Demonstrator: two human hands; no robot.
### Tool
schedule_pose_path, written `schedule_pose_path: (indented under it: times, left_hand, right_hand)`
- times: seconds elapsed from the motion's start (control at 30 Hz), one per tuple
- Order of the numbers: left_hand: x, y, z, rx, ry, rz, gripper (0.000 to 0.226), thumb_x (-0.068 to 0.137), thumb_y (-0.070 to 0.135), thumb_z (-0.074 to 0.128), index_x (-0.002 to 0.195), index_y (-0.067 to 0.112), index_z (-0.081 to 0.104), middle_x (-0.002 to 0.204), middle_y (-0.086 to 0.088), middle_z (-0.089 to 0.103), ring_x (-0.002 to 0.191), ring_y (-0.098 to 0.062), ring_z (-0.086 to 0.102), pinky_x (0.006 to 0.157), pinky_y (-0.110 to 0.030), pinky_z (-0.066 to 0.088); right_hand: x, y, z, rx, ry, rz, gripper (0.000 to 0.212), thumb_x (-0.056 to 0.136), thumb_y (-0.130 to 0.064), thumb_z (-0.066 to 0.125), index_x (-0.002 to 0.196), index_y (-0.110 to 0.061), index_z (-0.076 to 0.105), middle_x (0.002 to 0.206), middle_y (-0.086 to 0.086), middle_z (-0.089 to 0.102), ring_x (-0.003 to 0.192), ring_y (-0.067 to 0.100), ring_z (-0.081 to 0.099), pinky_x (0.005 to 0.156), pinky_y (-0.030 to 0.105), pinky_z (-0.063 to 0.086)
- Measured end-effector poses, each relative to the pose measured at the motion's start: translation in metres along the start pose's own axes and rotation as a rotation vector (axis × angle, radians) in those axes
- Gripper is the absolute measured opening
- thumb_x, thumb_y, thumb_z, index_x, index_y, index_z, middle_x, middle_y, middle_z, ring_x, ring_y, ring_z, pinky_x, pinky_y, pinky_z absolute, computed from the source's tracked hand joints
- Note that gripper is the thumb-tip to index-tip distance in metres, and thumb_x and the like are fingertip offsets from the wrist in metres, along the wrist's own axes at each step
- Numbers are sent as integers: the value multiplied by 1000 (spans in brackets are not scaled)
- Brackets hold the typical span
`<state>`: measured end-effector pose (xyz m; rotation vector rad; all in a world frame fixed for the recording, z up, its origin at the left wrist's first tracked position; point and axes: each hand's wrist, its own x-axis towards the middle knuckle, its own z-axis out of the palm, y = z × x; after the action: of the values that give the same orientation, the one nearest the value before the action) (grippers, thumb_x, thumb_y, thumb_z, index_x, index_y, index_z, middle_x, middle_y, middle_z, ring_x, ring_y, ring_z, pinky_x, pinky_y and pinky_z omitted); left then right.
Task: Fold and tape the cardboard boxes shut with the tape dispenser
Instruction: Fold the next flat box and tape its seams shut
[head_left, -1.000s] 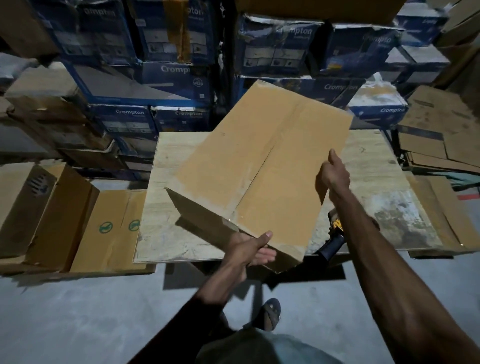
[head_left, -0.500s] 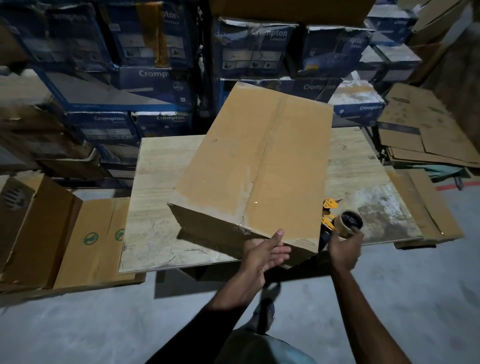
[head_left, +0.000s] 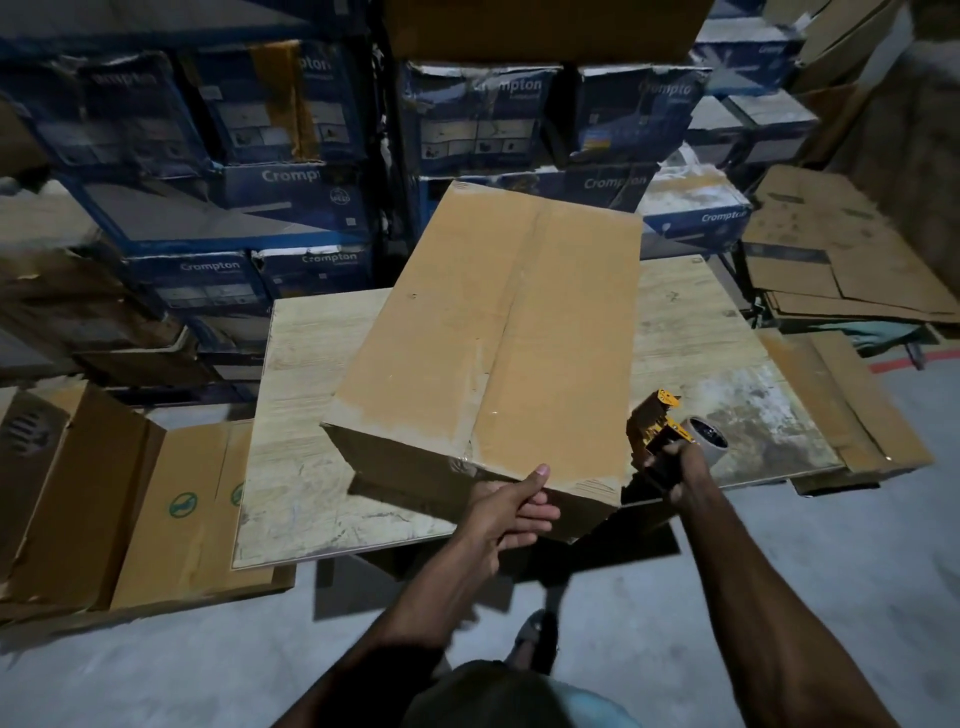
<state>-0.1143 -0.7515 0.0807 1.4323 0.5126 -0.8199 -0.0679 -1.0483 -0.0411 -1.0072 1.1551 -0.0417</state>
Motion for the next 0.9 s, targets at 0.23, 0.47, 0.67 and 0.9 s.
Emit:
schedule_pose_path:
  times: [0.23,0.47,0.67,0.9]
  left_hand:
    - [-17,23,-5,275,-120,51,54,94,52,70,61,11,63,47,-6,54,43,-18,57,44,-23,39]
    - [-26,70,-6,-1,-258,26,53,106,47,51,116,0,72,105,-19,78,90,-26,78,72,-26,64]
    - [-30,96,-12,-317,-319,-67,68,103,50,52,133,-11,56,123,-36,66,96,-38,75,82,-41,63]
    - [-29,80,-38,-513,-230,-88,38,106,24,55,119,-11,64,103,-32,73,84,-38,77,75,-43,64]
  right_hand:
    - [-38,-58,-20,56,-140,-165,15,96,-6,54,111,-6,52,85,16,57,50,18,52,41,25,44]
    - [-179,-62,-31,-387,-256,-719,46,99,-14,67,124,-43,42,107,9,66,70,29,63,55,39,54]
    - [-233,-24,-23,-750,-456,-1116,51,96,-17,68,136,-30,41,105,-16,67,86,10,67,67,27,53]
    - [-225,3,-6,-928,-550,-1224,61,98,-20,68,139,-48,32,115,-11,69,89,8,71,63,41,58]
